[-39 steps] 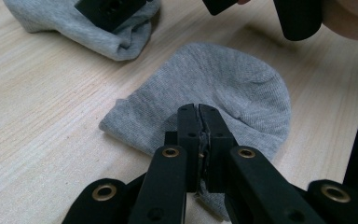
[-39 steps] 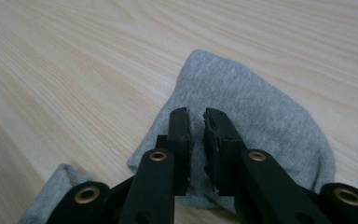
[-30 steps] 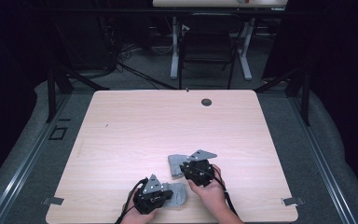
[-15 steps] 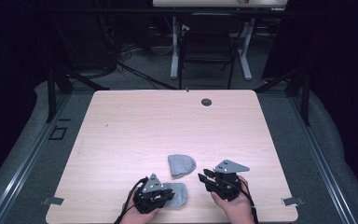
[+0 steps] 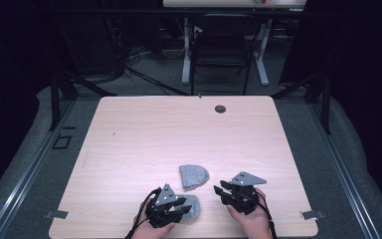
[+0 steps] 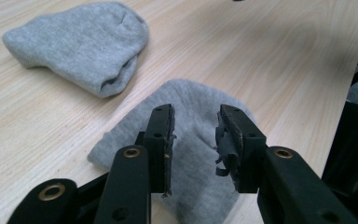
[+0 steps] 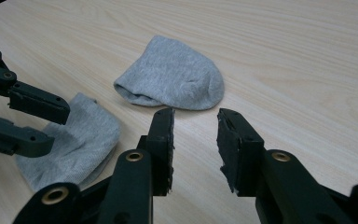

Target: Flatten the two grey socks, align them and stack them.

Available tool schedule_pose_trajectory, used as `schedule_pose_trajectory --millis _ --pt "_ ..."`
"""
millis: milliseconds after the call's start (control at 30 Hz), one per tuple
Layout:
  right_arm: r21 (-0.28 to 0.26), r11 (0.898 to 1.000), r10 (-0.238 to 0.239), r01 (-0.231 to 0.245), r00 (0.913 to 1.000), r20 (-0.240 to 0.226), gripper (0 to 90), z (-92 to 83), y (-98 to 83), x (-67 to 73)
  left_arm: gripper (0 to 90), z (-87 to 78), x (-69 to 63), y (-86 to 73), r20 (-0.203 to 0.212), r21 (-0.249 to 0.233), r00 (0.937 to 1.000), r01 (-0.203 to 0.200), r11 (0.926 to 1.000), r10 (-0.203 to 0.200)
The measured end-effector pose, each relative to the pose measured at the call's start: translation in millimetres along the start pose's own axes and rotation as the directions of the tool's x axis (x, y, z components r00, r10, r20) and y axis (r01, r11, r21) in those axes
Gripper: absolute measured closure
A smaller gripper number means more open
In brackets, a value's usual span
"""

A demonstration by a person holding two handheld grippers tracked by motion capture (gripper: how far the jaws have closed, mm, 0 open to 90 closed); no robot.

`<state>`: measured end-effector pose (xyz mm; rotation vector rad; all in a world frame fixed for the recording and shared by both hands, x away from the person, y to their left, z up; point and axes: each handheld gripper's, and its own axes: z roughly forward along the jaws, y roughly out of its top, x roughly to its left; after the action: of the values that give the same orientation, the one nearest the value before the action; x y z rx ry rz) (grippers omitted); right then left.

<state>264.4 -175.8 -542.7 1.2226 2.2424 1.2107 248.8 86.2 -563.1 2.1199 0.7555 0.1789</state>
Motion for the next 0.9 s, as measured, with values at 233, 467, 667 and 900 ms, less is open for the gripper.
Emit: schedule_pose_trajectory --millis 233,467,667,900 --pt "-0.008 1.0 0.018 -0.018 0.9998 -0.003 65.7 0.5 -0.7 -3.1 62.4 9.3 -15.5 8.0 -0.001 0.001 0.9996 -0.029 0.9996 0.029" --pt "-0.005 1.0 0.015 -0.015 0.9999 -0.005 65.1 2.5 -1.3 -4.3 61.0 18.7 -25.2 8.0 -0.017 0.02 0.9992 -0.035 0.9992 0.036" --pt "0.0 1.0 0.015 -0.015 0.9999 -0.009 64.5 4.9 -2.2 -3.1 64.1 24.9 -26.3 1.7 -0.029 0.051 0.9987 -0.04 0.9979 0.041" --pt "0.005 1.0 0.003 -0.003 0.9999 -0.015 64.5 6.1 -2.4 -1.1 82.1 21.6 -26.3 1.2 -0.021 0.031 0.9988 -0.043 0.9986 0.044"
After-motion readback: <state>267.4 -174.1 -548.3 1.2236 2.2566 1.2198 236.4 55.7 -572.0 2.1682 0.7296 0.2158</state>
